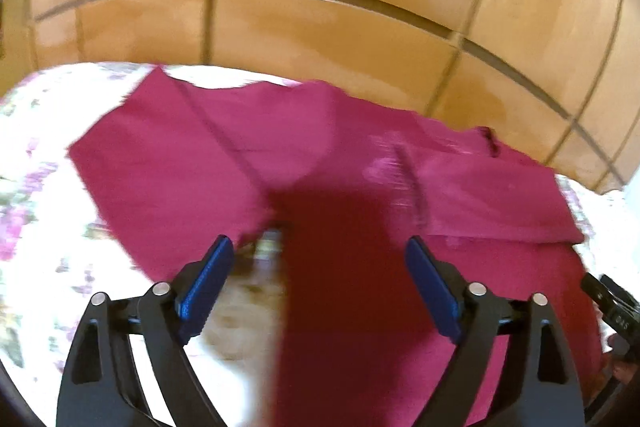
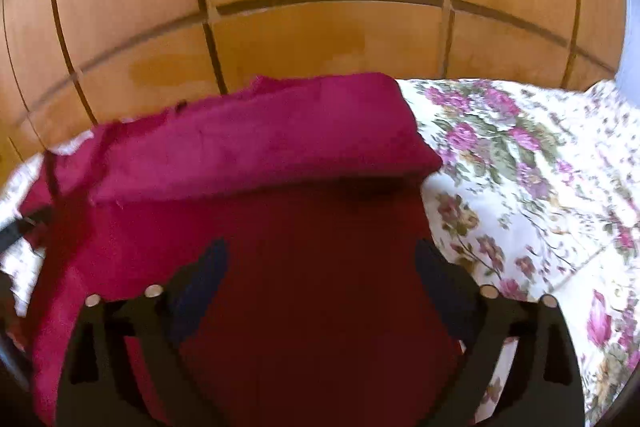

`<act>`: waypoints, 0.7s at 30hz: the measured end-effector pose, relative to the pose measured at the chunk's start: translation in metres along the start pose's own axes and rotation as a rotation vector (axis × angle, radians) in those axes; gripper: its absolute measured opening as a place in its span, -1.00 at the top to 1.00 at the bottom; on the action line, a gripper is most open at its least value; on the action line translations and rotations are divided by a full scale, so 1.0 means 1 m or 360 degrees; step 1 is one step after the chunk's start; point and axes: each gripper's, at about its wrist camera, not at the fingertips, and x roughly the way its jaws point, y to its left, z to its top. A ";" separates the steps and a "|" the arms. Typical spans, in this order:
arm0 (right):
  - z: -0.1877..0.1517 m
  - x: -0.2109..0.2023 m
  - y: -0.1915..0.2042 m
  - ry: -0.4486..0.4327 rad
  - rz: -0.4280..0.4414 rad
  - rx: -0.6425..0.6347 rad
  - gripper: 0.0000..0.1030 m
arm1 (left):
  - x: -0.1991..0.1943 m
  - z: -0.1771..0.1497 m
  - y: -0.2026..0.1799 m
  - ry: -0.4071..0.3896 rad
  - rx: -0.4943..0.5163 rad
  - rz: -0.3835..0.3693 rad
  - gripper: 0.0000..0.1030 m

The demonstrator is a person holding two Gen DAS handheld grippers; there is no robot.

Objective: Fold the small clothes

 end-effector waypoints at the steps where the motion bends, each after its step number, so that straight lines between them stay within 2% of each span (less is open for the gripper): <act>1: -0.003 0.007 -0.002 0.0037 -0.0006 0.0011 -0.90 | -0.002 0.002 0.008 -0.0003 -0.0013 0.0041 -0.69; 5: -0.008 0.027 -0.012 0.0162 0.0034 0.0101 -0.96 | -0.004 0.011 0.033 -0.0012 0.0003 0.0207 -0.68; 8: -0.008 0.027 -0.012 0.0153 0.0014 0.0077 -0.96 | 0.001 0.012 0.043 0.0022 0.0134 0.0289 -0.48; 11: -0.010 0.025 -0.011 0.0147 0.0006 0.0073 -0.96 | 0.013 0.012 0.044 0.0069 0.0256 0.0307 -0.48; 13: -0.012 0.025 -0.011 0.0141 0.0014 0.0081 -0.96 | 0.024 0.010 0.044 0.0133 0.0322 0.0272 -0.48; 16: -0.014 0.024 -0.010 0.0137 0.0018 0.0084 -0.96 | 0.028 0.007 0.045 0.0170 0.0354 0.0147 -0.48; 19: -0.013 0.024 -0.010 0.0134 0.0018 0.0083 -0.96 | 0.034 0.005 0.044 0.0211 0.0376 0.0165 -0.47; 21: -0.013 0.024 -0.009 0.0132 0.0020 0.0084 -0.96 | 0.039 0.003 0.043 0.0241 0.0382 0.0214 -0.22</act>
